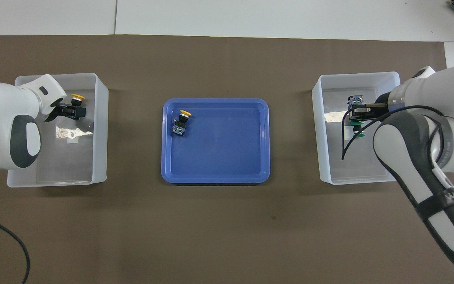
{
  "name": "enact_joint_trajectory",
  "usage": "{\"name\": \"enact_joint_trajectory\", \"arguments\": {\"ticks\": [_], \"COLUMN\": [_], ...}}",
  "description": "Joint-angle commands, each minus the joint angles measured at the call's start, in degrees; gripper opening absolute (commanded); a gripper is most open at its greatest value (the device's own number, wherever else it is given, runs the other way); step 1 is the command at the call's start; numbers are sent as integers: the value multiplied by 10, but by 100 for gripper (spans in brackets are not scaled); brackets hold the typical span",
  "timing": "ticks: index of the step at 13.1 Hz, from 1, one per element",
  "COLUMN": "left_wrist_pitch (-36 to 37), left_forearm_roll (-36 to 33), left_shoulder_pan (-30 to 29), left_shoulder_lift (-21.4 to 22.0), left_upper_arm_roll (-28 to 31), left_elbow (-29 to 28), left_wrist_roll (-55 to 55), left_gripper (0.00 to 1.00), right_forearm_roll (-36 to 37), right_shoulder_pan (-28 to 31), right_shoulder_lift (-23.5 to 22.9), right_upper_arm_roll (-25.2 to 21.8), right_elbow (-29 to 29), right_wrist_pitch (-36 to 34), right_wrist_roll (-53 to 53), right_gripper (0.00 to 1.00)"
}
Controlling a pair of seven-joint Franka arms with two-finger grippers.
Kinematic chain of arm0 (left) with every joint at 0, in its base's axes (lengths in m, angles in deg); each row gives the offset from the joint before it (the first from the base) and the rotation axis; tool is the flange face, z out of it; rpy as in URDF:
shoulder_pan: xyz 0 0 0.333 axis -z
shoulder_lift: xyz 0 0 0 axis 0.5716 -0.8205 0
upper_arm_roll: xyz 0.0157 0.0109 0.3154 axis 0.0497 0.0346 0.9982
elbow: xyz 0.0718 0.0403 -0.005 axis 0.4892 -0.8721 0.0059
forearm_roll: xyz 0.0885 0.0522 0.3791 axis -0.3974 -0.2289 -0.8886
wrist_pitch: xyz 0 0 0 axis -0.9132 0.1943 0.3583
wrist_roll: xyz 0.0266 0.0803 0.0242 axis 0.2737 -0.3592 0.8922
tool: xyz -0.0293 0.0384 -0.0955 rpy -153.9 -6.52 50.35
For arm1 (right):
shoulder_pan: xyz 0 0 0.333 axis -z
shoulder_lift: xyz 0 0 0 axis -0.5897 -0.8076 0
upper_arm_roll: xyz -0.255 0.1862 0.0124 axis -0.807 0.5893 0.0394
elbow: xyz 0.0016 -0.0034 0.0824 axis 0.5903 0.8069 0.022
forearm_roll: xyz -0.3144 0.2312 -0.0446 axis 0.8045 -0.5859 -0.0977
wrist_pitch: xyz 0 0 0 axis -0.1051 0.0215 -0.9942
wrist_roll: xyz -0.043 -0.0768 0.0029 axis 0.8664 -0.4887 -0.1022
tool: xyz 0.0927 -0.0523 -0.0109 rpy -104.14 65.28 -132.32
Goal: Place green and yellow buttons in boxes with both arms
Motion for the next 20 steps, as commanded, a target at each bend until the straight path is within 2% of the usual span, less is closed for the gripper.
{"name": "enact_joint_trajectory", "arguments": {"ticks": [1,2,4,5,6,7,9,12,14,18,20], "left_wrist_pitch": [38,68,128,148,157,149,124,95,71,-11,-20], "left_forearm_roll": [2,2,2,2,2,2,2,2,2,0,-2], "left_shoulder_pan": [6,7,30,54,77,102,152,203,226,276,292], "left_shoulder_lift": [46,72,111,124,130,130,132,130,120,52,13], "left_upper_arm_roll": [6,6,5,6,6,6,5,5,5,6,7], "left_elbow": [-1,-1,-1,-1,-1,-3,-18,-30,-34,-28,-6], "left_wrist_roll": [-1,0,3,20,52,82,102,146,162,211,218], "left_gripper": [100,100,100,100,100,100,100,100,100,100,100], "right_forearm_roll": [-1,-2,-33,-43,-43,-42,-20,95,101,94,93], "right_shoulder_pan": [16,16,16,13,9,8,6,8,7,17,18], "right_shoulder_lift": [23,22,23,23,23,22,23,47,71,104,132], "right_upper_arm_roll": [9,9,9,8,8,8,8,8,8,7,5], "right_elbow": [66,80,103,103,100,94,59,19,-26,-146,-156], "right_wrist_pitch": [15,28,53,53,53,57,52,25,-57,-245,-280], "right_wrist_roll": [-41,-38,-34,-21,1,18,39,105,120,122,121], "right_gripper": [0,5,28,48,81,100,100,100,100,100,100]}}
